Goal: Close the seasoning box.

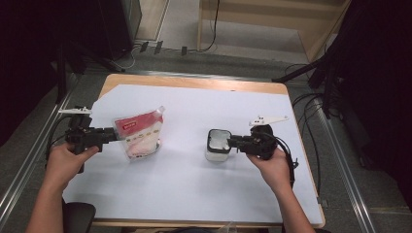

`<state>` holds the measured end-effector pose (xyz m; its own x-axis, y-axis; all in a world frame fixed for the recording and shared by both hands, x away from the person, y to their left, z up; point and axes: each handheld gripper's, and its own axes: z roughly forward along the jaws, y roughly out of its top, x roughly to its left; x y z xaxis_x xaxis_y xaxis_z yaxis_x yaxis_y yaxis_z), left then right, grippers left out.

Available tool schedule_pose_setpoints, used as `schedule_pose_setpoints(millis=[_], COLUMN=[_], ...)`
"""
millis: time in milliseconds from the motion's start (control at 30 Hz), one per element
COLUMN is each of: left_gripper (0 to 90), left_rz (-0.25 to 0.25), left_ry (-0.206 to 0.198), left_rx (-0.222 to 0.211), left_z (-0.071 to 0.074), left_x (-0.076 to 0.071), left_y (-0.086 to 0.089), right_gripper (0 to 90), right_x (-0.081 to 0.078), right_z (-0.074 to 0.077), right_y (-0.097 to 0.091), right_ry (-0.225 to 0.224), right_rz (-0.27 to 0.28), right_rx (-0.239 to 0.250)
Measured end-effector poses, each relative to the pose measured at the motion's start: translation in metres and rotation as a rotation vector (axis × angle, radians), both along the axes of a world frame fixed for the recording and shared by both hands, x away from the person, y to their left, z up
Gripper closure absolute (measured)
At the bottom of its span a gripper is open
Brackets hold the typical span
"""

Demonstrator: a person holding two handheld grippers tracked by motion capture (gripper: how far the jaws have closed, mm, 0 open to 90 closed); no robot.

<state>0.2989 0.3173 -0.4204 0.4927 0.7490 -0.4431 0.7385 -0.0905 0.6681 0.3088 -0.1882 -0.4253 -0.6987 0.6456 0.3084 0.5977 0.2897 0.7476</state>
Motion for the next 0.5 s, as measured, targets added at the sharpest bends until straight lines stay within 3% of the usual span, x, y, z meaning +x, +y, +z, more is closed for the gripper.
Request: schedule_pose_setpoints(millis=[200, 433, 500], left_gripper=[44.0, 42.9, 42.0], left_rz=[0.004, 0.007, 0.009], left_ry=[0.001, 0.009, 0.015], left_rx=[0.012, 0.017, 0.015], left_z=[0.0, -0.001, -0.001], left_x=[0.0, 0.0, 0.001], left_y=[-0.001, -0.002, -0.001], right_gripper=[59.8, 46.8, 43.8], right_x=[0.002, 0.005, 0.007], right_z=[-0.003, -0.009, -0.012], right_y=[-0.012, -0.03, -0.035], right_ry=[-0.023, -0.091, -0.087], right_rz=[-0.033, -0.085, -0.096], right_rx=[-0.008, -0.023, -0.02])
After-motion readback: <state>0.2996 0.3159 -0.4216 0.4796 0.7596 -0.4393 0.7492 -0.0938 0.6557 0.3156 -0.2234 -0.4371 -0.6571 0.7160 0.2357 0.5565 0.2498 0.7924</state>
